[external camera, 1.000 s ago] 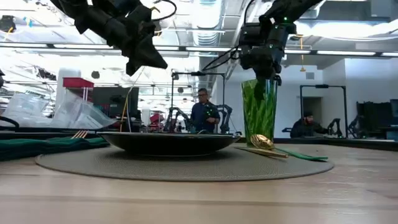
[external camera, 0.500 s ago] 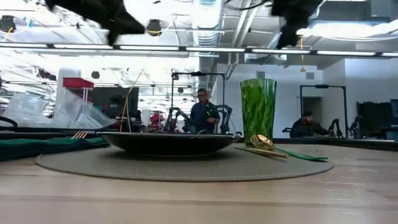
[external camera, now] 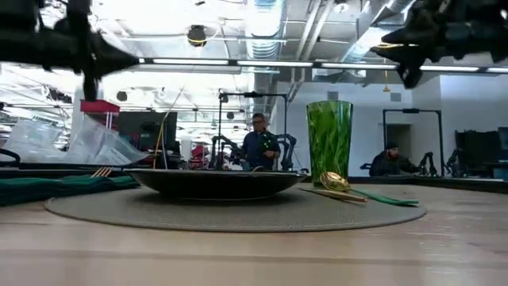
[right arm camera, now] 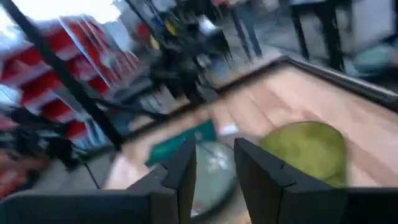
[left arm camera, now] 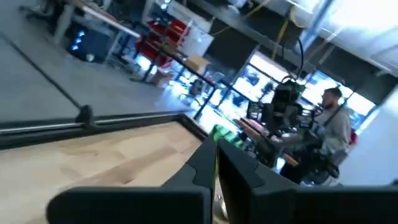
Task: Set table place
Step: Return to Home Position
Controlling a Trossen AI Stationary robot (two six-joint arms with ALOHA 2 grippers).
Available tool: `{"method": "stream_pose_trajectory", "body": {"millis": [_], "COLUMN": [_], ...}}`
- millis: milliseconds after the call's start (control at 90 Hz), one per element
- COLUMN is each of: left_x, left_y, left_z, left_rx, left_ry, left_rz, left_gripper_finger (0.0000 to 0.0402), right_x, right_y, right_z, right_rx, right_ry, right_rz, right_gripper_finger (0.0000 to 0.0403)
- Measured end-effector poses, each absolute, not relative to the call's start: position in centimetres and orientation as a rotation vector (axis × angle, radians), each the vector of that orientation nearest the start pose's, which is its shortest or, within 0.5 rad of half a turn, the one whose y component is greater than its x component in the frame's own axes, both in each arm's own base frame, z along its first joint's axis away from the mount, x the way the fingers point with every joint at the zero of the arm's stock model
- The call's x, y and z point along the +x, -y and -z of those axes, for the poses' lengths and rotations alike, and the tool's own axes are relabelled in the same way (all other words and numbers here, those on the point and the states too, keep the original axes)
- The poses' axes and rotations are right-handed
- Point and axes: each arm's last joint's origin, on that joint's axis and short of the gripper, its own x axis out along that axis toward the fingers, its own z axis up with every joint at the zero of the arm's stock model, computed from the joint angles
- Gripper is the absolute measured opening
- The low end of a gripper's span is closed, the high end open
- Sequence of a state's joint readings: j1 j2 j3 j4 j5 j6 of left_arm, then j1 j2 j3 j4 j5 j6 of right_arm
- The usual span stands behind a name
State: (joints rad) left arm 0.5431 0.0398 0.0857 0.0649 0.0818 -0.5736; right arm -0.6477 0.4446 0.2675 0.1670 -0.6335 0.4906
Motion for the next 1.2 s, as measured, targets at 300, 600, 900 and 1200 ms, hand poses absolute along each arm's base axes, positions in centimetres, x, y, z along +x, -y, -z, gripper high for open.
{"method": "stream_pose_trajectory", "body": {"millis": [300, 600, 900, 1200], "left_x": [9.4, 9.6, 9.5, 9.5], "left_y": [-4.0, -3.6, -3.6, -3.6], "left_z": [-17.4, -16.6, -16.3, -16.4], "left_rx": [-0.521, -0.46, -0.507, -0.546], "left_ry": [0.136, 0.046, 0.036, 0.045], "left_rz": [-0.331, -0.352, -0.378, -0.378], "left_gripper_finger": [0.0, 0.0, 0.0, 0.0], "right_x": [11.9, 12.1, 12.0, 11.9], "right_y": [2.9, 1.4, 2.1, 2.2], "right_z": [-18.3, -16.1, -16.1, -15.3], "right_rx": [0.503, 0.363, 0.559, 0.615], "right_ry": [-0.009, -0.041, 0.023, -0.043], "right_rz": [-0.011, 0.17, 0.354, 0.382], "right_gripper_finger": [0.0097, 0.0097, 0.0097, 0.0097]}}
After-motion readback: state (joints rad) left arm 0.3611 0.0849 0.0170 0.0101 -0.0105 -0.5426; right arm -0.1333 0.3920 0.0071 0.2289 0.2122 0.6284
